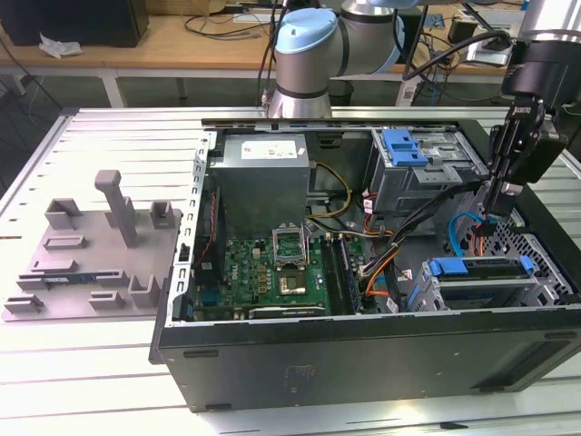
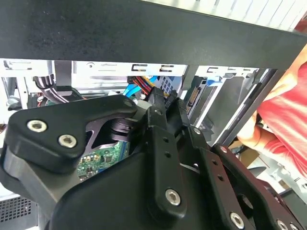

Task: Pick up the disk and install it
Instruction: 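Insert the first disk wire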

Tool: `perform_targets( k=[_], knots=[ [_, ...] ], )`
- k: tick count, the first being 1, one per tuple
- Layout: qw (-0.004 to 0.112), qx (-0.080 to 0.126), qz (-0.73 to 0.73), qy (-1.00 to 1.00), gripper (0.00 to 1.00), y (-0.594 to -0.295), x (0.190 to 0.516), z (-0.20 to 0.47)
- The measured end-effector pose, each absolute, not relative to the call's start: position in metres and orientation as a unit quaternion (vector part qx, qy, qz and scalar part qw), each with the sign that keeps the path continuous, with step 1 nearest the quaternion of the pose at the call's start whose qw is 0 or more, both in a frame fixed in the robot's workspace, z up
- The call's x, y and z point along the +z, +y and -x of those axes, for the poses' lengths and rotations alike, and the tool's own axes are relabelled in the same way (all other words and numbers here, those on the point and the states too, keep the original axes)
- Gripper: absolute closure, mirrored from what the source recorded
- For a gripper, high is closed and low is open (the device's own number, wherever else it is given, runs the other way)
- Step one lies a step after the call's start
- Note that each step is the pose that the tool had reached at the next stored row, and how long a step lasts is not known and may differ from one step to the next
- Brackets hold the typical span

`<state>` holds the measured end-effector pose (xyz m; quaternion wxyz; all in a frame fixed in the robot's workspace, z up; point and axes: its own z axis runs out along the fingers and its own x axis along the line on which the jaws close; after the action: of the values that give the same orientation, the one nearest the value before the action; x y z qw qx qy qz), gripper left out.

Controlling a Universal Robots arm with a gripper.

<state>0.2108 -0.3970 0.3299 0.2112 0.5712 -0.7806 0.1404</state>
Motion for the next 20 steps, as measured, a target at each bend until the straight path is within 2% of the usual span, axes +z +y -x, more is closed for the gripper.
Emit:
perform_targets(
  k=[5,8,16,20],
  knots=[
    [0.211,0.141,-0.573,-0.779,0.74,-0.397,0.3294,-0.2108],
    [0.211,0.141,-0.573,-0.779,0.84,-0.397,0.3286,-0.2104],
    [0.21,0.14,-0.573,-0.779,0.84,-0.3971,0.3282,-0.2098],
    [0.202,0.134,-0.576,-0.781,0.84,-0.3973,0.3305,-0.2086]
  ],
)
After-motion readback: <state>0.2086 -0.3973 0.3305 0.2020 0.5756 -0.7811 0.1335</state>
